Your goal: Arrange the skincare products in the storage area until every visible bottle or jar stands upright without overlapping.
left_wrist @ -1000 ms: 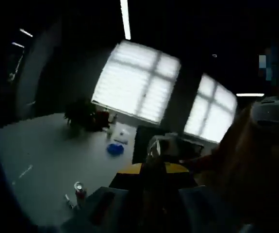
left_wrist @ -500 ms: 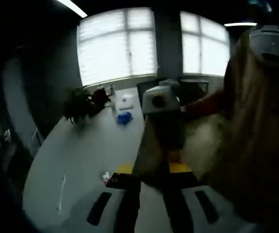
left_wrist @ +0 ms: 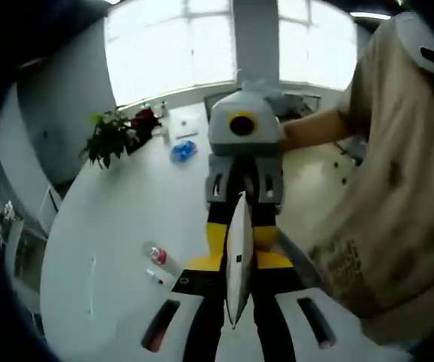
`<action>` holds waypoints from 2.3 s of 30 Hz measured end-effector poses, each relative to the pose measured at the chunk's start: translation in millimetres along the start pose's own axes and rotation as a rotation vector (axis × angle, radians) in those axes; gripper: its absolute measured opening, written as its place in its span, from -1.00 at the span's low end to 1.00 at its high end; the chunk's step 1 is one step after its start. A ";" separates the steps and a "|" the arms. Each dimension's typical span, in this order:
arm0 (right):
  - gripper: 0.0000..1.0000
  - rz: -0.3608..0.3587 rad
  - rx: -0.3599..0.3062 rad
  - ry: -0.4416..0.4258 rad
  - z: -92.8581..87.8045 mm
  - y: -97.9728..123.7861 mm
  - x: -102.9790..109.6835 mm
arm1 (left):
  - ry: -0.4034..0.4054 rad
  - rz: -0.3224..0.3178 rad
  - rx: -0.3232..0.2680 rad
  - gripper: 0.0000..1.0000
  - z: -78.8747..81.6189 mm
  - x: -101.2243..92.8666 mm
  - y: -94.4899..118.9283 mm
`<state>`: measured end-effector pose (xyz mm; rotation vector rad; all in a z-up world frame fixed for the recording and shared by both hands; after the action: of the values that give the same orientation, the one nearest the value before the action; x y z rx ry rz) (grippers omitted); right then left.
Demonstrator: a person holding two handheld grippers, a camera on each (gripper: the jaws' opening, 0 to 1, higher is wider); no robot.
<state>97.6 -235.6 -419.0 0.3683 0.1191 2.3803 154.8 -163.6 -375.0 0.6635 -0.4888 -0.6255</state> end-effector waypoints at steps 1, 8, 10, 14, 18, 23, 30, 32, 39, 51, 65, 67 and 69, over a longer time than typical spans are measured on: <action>-0.72 -0.002 0.008 0.000 -2.1 -1.3 -0.4 | -0.003 -0.003 0.010 -0.84 -1.1 -0.1 -1.6; -0.69 -0.025 0.037 -0.007 -12.6 -5.4 -4.3 | -0.013 -0.010 0.046 -0.85 -5.5 -2.2 -7.7; -0.68 -0.027 0.041 -0.009 -14.2 -5.7 -4.9 | -0.016 -0.014 0.050 -0.85 -6.2 -2.1 -8.7; -0.67 -0.045 0.040 -0.012 -16.7 -4.8 -8.5 | -0.024 -0.008 0.050 -0.86 -7.6 0.9 -12.0; -0.63 -0.099 0.032 -0.019 -20.5 -4.8 -14.2 | -0.042 0.011 0.052 -0.86 -9.0 4.9 -17.9; -0.59 -0.175 0.067 -0.009 -33.4 -9.1 -19.1 | -0.040 -0.004 0.065 -0.86 -16.5 7.3 -30.0; -0.57 -0.240 0.078 -0.028 -44.3 -3.4 -28.3 | -0.028 -0.025 0.066 -0.87 -23.8 13.3 -46.3; -0.50 -0.263 0.080 -0.029 -46.5 -1.2 -31.8 | -0.030 -0.028 0.075 -0.87 -26.4 16.1 -52.2; -0.08 -0.365 0.087 -0.070 -61.0 6.8 -44.1 | 0.004 -0.037 0.084 -0.87 -44.5 30.1 -72.4; 0.27 -0.508 0.009 -0.211 -89.9 13.6 -49.2 | 0.100 -0.007 0.073 -0.87 -78.5 43.3 -107.3; 0.47 -0.648 -0.033 -0.303 -119.5 13.3 -48.9 | 0.148 0.092 0.080 -0.88 -120.7 52.1 -143.6; 0.53 -0.664 -0.041 -0.315 -124.2 12.7 -46.9 | 0.149 0.105 0.070 -0.88 -124.7 53.8 -147.1; 0.59 -0.675 -0.040 -0.319 -128.5 11.8 -45.1 | 0.161 0.113 0.063 -0.88 -128.1 56.0 -149.9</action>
<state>83.8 -272.5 -549.8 0.5788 0.0371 1.6364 215.2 -241.2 -554.7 0.7346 -0.3938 -0.4479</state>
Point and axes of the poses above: the point that each gripper's makers call its tool centre point, and the gripper's own axes: y roughly backward along the fingers, x roughly to its left, z roughly out of its top, the point moved 7 cm from there along y, roughly backward along the fingers, and after that the axes turned 15 degrees about -y, right-handed, at the moved point
